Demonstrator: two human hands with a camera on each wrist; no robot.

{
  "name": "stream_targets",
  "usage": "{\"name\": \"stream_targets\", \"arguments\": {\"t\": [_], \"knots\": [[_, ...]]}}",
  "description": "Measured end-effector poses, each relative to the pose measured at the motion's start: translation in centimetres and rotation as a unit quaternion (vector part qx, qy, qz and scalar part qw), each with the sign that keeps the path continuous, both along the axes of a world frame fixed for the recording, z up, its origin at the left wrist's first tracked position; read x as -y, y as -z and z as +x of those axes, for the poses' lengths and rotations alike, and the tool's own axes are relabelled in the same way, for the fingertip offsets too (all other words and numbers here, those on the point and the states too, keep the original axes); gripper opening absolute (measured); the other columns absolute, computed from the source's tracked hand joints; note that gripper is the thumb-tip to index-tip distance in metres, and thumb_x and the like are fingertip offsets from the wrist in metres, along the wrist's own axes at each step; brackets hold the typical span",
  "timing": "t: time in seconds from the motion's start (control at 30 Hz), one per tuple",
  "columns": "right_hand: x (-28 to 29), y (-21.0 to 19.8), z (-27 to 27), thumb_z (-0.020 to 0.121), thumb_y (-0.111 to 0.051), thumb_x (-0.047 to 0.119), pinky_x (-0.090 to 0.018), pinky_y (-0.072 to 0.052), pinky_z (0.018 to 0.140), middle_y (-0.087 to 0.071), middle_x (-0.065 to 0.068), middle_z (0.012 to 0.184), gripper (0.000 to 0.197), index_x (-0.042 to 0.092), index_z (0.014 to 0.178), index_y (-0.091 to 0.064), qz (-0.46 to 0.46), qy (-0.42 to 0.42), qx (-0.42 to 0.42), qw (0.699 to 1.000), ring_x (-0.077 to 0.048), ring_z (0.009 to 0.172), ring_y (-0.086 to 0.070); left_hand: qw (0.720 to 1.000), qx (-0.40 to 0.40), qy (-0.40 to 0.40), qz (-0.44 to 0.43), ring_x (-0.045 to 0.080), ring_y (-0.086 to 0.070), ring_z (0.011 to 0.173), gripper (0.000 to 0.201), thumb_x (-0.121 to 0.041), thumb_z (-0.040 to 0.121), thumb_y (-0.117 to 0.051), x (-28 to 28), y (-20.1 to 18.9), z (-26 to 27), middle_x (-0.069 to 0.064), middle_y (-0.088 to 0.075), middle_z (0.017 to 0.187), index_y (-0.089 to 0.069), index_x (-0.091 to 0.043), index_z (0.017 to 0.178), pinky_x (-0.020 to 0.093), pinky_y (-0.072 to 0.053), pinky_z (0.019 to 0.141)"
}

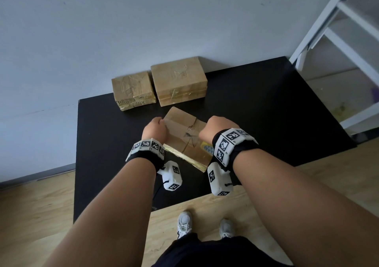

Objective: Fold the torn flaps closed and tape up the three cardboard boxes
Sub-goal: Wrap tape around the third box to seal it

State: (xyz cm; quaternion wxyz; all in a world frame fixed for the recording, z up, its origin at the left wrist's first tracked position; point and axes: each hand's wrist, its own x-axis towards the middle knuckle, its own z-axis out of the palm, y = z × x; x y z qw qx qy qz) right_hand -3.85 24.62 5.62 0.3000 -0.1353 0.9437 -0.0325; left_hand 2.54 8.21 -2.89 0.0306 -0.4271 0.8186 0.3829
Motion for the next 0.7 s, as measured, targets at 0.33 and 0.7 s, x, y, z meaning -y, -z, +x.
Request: {"name": "stream_targets", "arguments": {"t": [0.33, 0.7], "knots": [[-2.6, -0.7, -0.7, 0.086, -0.058, 0.052, -0.034, -0.047, 0.073, -0.056, -0.002, 0.085, 0.037, 0.016, 0.090, -0.050, -0.109, 0.045, 0.070, 0.991, -0.022, 0.077, -0.057, 0.950, 0.092, 0.244, -0.173, 0.022, 0.010, 0.149, 0.055, -0.030, 0.106, -0.024, -4.2, 1.1, 3.9, 0.005, 0.007, 0.163, -0.005, -0.014, 0.155, 0.037, 0.003, 0.121], [-6.4, 0.9, -0.3, 0.085, -0.059, 0.045, -0.038, -0.053, 0.074, -0.066, -0.005, 0.081, 0.033, 0.013, 0.080, -0.066, -0.205, 0.023, 0.060, 0.977, -0.022, 0.078, -0.065, 0.941, 0.167, 0.248, -0.158, 0.017, 0.020, 0.147, 0.063, -0.030, 0.101, -0.023, -4.5, 1.1, 3.6, 0.002, 0.018, 0.161, 0.007, -0.017, 0.155, 0.036, 0.010, 0.120]]}}
